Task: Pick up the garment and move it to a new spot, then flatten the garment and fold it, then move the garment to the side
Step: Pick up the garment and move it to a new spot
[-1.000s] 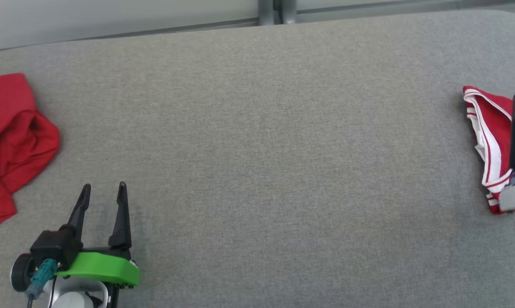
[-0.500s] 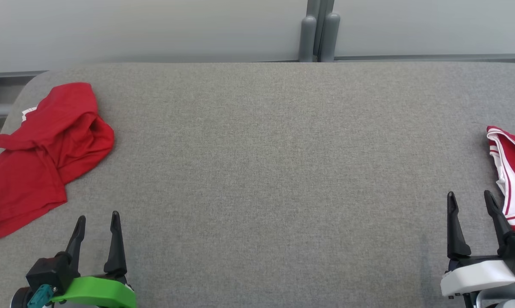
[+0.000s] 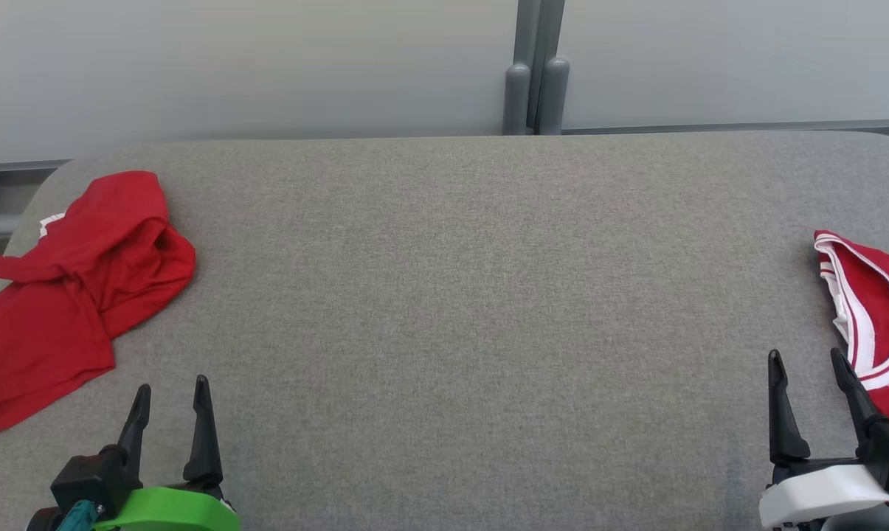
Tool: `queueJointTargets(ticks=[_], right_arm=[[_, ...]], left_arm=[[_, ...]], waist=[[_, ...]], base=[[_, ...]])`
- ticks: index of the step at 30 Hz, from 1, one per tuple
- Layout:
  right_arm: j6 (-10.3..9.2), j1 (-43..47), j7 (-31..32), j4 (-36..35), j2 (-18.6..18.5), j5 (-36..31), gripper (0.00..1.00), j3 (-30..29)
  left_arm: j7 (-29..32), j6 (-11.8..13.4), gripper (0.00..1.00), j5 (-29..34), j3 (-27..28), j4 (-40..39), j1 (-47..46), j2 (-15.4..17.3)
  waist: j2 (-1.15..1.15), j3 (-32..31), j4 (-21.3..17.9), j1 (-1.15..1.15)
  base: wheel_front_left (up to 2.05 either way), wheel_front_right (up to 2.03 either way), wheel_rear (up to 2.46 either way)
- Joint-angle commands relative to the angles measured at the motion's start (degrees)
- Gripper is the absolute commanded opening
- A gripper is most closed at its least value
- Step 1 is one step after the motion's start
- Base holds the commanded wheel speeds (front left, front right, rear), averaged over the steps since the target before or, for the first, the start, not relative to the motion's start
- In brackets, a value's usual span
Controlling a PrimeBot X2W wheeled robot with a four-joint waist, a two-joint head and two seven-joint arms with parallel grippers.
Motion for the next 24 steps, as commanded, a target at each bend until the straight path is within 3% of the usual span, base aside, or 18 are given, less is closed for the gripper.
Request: queueJointTargets(ticks=[1,24], right_arm=[[-0.07,1.01,-0.25,-0.07,-0.04,-0.04,1.00,-0.26],[-0.07,2.55,-0.25,0.29,-0.03,0.33,1.00,0.29]], left_arm=[[-0.26,-0.19,1.00,0.51,-0.01,0.11,0.83,-0.12],[-0.26,-0.25,1.00,0.46,-0.47,0.26,1.52,-0.79]], waist=[[0.36,-0.31,0.13,0.00],[0.36,-2.73,1.85,0.00]], base=[[0.00,0.00,0.00],[0.00,0.00,0.00]])
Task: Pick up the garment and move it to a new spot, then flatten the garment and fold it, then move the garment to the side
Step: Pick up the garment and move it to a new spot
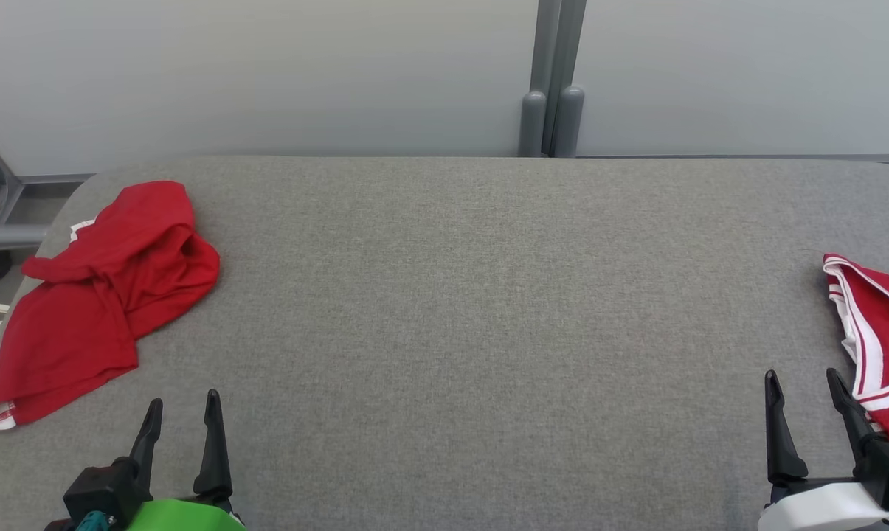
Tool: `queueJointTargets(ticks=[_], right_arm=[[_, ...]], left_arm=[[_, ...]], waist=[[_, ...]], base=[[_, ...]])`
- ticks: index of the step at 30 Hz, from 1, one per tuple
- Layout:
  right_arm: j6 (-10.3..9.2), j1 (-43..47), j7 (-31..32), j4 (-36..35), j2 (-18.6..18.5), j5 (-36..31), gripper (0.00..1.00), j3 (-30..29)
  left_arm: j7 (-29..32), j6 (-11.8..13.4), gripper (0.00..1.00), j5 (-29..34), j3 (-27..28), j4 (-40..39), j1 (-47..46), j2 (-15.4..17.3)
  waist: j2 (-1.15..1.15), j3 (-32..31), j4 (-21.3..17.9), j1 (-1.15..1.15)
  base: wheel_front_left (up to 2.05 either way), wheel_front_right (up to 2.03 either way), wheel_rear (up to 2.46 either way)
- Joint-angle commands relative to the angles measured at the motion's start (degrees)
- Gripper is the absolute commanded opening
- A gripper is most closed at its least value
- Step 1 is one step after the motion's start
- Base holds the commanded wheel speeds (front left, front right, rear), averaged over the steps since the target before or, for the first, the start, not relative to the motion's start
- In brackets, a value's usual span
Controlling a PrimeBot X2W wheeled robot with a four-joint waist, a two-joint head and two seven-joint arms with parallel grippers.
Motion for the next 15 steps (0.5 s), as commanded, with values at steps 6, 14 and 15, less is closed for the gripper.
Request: queueJointTargets(ticks=[6,14,15], right_arm=[[-0.07,0.33,-0.25,-0.53,-0.06,-0.51,1.00,0.92],[-0.07,-1.25,-0.22,0.75,-0.08,0.05,1.00,4.59],[-0.07,-1.75,-0.21,1.03,-0.09,-0.03,1.00,5.24]], left_arm=[[-0.25,-0.17,1.00,0.42,-0.76,-0.23,-1.11,0.01],[-0.19,-0.17,1.00,0.95,-1.92,0.30,-0.59,0.93],[-0.20,-0.17,1.00,0.98,-1.80,0.33,-0.37,1.12]], waist=[[0.36,-0.06,4.99,0.00],[0.36,-0.70,17.34,0.00],[0.36,-0.78,18.79,0.00]], base=[[0.00,0.00,0.00],[0.00,0.00,0.00],[0.00,0.00,0.00]])
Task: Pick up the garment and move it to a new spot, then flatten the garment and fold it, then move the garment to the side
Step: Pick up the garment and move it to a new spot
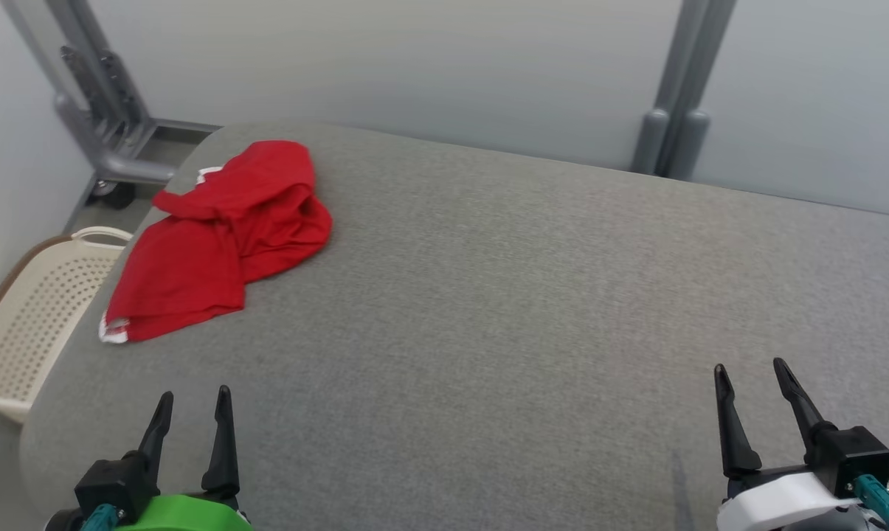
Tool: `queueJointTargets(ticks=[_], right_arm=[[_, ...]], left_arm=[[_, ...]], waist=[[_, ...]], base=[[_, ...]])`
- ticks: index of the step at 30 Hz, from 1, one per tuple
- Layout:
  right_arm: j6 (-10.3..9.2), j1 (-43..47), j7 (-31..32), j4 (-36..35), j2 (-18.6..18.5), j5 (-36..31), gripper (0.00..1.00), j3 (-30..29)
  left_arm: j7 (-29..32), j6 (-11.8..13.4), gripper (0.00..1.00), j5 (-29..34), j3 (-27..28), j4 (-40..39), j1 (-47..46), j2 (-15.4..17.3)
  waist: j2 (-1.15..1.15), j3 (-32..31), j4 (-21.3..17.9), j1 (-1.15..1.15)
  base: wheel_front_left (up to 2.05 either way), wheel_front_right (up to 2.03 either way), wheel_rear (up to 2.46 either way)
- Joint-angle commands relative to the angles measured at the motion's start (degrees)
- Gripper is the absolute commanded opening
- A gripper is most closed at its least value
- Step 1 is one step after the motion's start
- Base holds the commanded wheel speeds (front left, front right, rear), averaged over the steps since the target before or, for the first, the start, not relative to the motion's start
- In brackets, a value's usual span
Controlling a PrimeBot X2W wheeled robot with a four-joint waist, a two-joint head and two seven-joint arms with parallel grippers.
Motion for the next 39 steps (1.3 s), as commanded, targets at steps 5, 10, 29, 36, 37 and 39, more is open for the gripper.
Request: queueJointTargets(ticks=[5,10,29,36,37,39], right_arm=[[-0.07,-3.61,-0.16,1.52,-0.11,-0.10,1.00,3.63],[-0.07,-5.14,-0.16,2.66,-0.20,-0.70,1.00,4.97],[-0.08,-19.83,-0.15,-2.07,-8.43,-5.94,1.00,4.84],[-0.08,-23.30,-0.15,-2.98,-9.97,-6.60,1.00,6.29],[-0.08,-23.58,-0.15,-3.25,-9.93,-6.66,1.00,6.32],[-0.08,-23.84,-0.15,-3.72,-10.00,-6.72,1.00,6.20]], left_arm=[[-0.15,-0.16,1.00,-0.33,2.36,-0.32,1.56,0.95],[-0.14,-0.16,1.00,-0.27,3.19,-1.26,1.82,0.52],[7.72,-0.09,1.00,-18.49,-8.33,20.12,-34.59,1.81],[15.29,-0.09,1.00,-24.90,-9.98,34.47,-46.18,3.36],[16.05,-0.09,1.00,-25.39,-10.36,35.86,-47.22,3.60],[17.37,-0.09,1.00,-27.01,-10.67,38.72,-48.86,3.84]], waist=[[0.36,-0.36,13.17,0.00],[0.36,0.56,13.73,0.00],[0.36,26.69,8.87,0.00],[0.36,32.32,4.77,0.00],[0.36,32.88,4.29,0.00],[0.36,33.66,3.49,0.00]], base=[[0.00,0.00,0.00],[0.00,0.00,0.00],[0.00,0.00,0.00],[0.00,0.00,0.00],[0.00,0.00,0.00],[0.00,0.00,0.00]])
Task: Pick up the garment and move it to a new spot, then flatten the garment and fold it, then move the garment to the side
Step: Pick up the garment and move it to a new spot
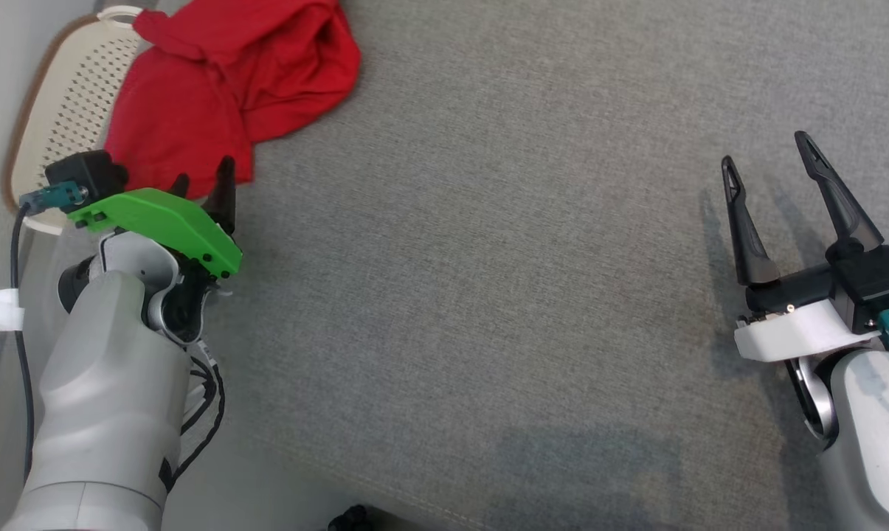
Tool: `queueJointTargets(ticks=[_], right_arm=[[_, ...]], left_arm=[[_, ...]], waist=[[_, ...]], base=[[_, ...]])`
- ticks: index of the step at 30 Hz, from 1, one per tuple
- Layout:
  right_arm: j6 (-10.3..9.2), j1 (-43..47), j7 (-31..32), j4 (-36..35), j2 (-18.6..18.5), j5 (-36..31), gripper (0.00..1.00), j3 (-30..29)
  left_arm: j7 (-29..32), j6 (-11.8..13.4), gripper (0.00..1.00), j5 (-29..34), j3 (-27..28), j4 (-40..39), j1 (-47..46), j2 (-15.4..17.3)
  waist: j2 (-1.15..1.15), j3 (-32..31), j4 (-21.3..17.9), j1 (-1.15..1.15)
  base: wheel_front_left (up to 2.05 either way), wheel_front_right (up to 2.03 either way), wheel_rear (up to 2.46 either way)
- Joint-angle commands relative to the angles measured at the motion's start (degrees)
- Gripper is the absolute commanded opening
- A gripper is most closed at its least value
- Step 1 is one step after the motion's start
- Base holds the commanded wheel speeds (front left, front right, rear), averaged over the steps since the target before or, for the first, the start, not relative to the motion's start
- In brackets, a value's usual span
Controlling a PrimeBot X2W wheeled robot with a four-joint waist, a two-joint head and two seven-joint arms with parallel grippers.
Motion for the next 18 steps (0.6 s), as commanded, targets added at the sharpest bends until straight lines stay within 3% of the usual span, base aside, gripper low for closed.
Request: queueJointTargets(ticks=[1,12,14,18], right_arm=[[-0.08,-0.80,-0.14,-0.57,-0.24,-0.21,1.00,-0.21],[-0.08,-0.44,-0.14,-2.74,0.42,-0.23,1.00,-0.84],[-0.08,-0.33,-0.14,-3.11,0.60,-0.34,1.00,-0.99],[-0.08,0.02,-0.14,-3.33,1.40,-0.17,1.00,-1.71]], left_arm=[[0.46,0.00,1.00,-1.16,-0.30,1.04,-1.59,0.37],[2.94,1.41,1.00,-1.80,-1.58,15.65,-1.64,1.56],[2.48,1.21,0.00,-1.68,-1.78,16.80,-1.86,1.69],[3.05,0.30,0.00,-1.18,-3.34,17.08,-1.94,1.32]], waist=[[0.36,6.78,-6.52,-0.01],[0.36,6.90,-9.39,-0.01],[0.36,6.92,-9.62,-0.01],[0.36,6.28,-9.58,-0.01]], base=[[0.00,0.00,0.00],[0.00,0.00,0.00],[0.00,0.00,0.00],[0.00,0.00,0.00]])
